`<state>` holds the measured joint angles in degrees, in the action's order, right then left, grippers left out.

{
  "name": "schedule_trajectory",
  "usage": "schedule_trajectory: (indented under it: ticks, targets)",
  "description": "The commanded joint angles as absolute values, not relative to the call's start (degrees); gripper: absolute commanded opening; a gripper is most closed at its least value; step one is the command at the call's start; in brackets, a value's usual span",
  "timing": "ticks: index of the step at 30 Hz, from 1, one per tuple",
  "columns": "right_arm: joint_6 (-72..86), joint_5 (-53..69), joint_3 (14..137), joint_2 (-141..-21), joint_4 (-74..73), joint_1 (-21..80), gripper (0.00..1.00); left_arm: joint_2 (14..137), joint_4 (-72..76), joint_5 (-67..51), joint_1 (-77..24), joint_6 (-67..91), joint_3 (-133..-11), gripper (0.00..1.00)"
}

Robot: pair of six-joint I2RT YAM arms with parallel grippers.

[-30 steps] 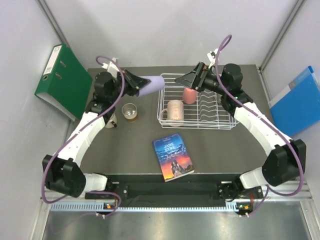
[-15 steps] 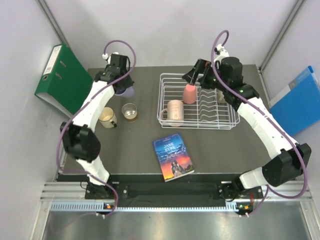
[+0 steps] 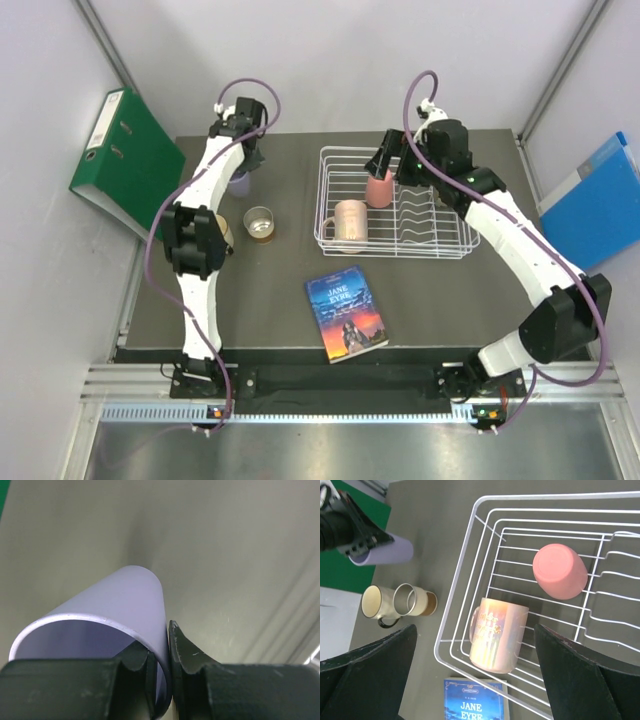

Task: Unload the cups from the dish rack

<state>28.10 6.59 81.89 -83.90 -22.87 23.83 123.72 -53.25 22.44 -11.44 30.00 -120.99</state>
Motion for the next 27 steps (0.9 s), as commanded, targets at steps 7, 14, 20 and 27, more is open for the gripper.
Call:
schedule_trajectory:
  ticks: [7, 14, 20, 27]
  targets:
    - [26.46, 4.22, 87.62, -87.19, -23.73, 25.14, 1.0, 131.83, -58.01, 22.41, -6.51, 31.11, -132.54, 0.0]
    - [26.54, 4.13, 88.77, -88.94, -24.08, 25.22, 1.0, 134.73, -58.1, 19.52, -5.71, 31.9, -132.89, 0.0]
    - [26.37, 3.69, 88.77, -89.47, -24.08, 25.22, 1.0, 136.41, -58.09, 17.58, -5.36, 32.17, -132.98, 0.06]
    - [26.45, 3.69, 88.51, -89.74, -24.08, 25.14, 1.0, 134.39, -57.57, 16.88, -5.36, 33.22, -133.5, 0.36]
